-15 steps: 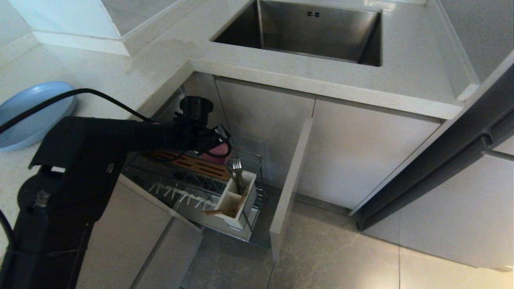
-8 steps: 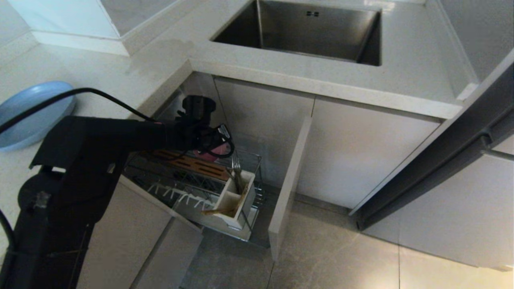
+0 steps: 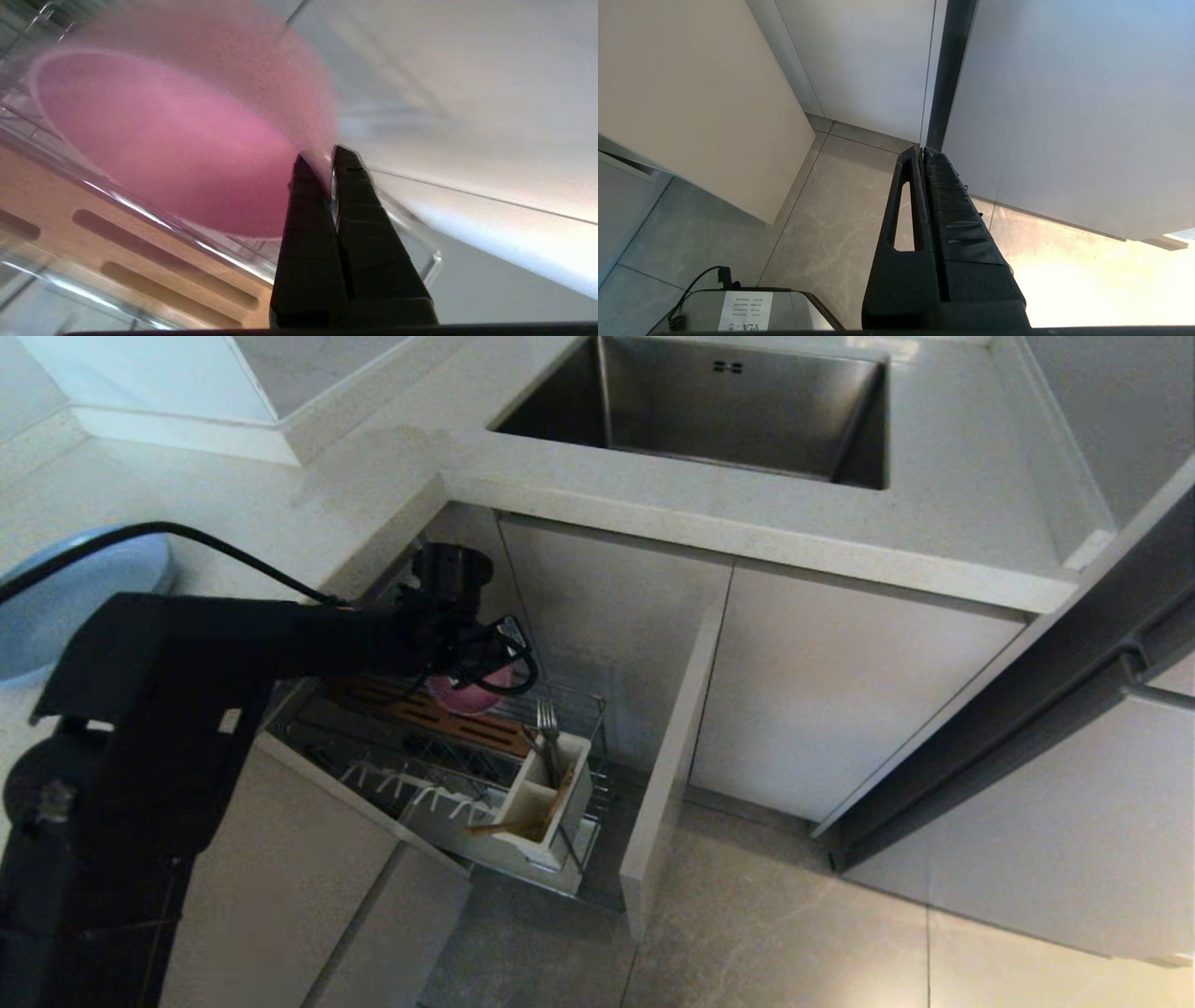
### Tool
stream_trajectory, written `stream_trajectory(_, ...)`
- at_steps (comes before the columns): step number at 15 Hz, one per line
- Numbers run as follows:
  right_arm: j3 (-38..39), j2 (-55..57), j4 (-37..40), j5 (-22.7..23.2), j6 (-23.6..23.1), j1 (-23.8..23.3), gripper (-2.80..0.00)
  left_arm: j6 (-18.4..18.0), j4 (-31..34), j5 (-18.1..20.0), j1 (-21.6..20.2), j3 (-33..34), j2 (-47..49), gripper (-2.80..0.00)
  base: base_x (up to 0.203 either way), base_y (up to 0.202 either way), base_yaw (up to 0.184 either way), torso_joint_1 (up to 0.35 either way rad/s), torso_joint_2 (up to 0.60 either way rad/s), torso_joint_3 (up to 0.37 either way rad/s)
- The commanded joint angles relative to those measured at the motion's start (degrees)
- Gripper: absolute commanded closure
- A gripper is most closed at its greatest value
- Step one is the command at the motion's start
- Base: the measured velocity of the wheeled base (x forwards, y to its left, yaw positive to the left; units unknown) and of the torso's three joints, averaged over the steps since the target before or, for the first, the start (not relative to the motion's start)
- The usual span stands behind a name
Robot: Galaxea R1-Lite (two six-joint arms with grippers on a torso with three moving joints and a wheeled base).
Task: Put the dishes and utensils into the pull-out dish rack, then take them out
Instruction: Take the bowl out of the cupboard
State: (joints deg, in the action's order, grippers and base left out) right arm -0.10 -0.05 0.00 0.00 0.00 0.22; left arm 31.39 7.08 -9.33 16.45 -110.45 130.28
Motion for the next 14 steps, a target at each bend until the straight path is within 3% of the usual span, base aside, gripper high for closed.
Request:
stream_trajectory(1, 0.0, 0.0, 0.0, 0.0, 0.0, 0.0, 0.00, 1.2, 0.4, 0.1, 0.8, 0.5, -3.9, 0.00, 0.000, 0.000, 0.000, 0.000, 0.00, 0.000)
stream_trajectory(6, 0.0, 0.0, 0.0, 0.0, 0.0, 0.0, 0.00, 6.1, 5.2, 0.2, 4.1, 3.4, -11.6, 0.00, 0.000, 0.000, 0.000, 0.000, 0.00, 0.000)
stream_trajectory(14, 0.0, 0.0, 0.0, 0.0, 0.0, 0.0, 0.00, 5.0, 19.3, 4.0, 14.4, 2.7, -21.0, 0.00, 0.000, 0.000, 0.000, 0.000, 0.00, 0.000)
